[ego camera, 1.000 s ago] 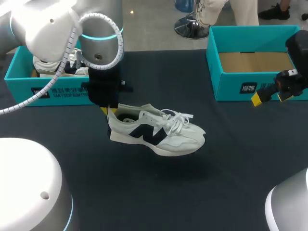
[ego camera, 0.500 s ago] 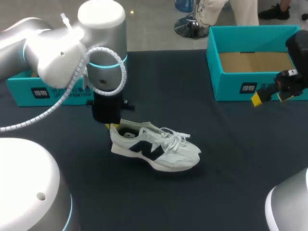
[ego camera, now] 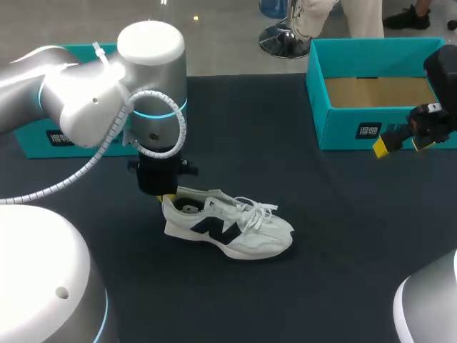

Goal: Take the shoe out of the shoebox, open the shoe tongue, remove and reinsert the insole, then place the shoe into the shoebox

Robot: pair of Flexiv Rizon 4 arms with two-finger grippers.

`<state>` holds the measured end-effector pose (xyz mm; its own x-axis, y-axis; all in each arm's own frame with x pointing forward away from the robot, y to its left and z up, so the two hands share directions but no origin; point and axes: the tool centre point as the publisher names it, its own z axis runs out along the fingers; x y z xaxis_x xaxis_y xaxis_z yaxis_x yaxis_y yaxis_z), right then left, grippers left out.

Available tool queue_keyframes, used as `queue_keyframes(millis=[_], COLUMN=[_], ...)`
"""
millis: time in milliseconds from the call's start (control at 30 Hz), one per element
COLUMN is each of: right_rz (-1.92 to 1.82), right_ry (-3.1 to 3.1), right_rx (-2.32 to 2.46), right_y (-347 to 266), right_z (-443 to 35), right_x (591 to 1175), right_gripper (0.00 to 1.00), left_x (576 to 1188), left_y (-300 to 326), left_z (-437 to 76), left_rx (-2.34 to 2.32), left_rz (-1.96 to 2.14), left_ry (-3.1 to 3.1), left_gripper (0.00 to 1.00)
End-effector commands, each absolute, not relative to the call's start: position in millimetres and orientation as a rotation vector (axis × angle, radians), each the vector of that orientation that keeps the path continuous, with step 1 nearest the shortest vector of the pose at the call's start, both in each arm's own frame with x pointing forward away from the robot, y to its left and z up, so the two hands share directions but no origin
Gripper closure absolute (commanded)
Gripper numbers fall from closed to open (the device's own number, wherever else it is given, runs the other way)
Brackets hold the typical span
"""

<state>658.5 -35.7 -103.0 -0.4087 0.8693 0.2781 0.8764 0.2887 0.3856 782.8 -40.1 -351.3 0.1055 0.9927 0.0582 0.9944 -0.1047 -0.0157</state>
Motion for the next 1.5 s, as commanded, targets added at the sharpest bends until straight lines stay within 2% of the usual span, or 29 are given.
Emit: queue_keyframes(millis=[33, 233, 267, 300, 333, 367, 667, 933, 1167, 1500], right_rz=[-0.755, -0.755, -0.755, -0.755, -0.755, -0.755, -0.755, -0.755, -0.755, -0.755], right_ry=[-2.508, -2.508, -2.508, -2.508, -2.508, -2.508, -2.508, -2.508, -2.508, -2.508], right_rx=[-1.698, -1.698, -1.698, -1.698, -1.698, -1.698, -1.698, -1.698, -1.698, -1.698], right_y=[-34, -34, -34, -34, -34, -34, -34, -34, -34, -34], right_z=[-102, -102, -102, -102, -102, -102, -102, -102, -102, -102], right_x=[663, 663, 663, 663, 663, 663, 663, 663, 663, 663], right_gripper=[0.0, 0.0, 0.0, 0.0, 0.0, 0.0, 0.0, 0.0, 0.0, 0.0], left_x=[784, 783, 783, 783, 782, 782, 777, 760, 734, 734], left_y=[-40, -39, -38, -38, -38, -38, -32, 2, 31, 31], left_z=[-353, -353, -352, -351, -349, -348, -316, -274, -284, -284], left_rx=[-2.297, -2.297, -2.299, -2.312, -2.313, -2.315, -2.354, -2.219, -1.923, -1.923], left_rz=[-0.056, -0.067, -0.073, -0.08, -0.084, -0.083, 0.002, 0.293, 0.543, 0.543], left_ry=[-2.068, -2.074, -2.074, -2.063, -2.064, -2.067, -2.152, -2.488, -2.729, -2.729], left_gripper=[1.0, 1.0, 0.86, 0.61, 0.25, 0.01, 0.0, 0.0, 0.0, 0.0])
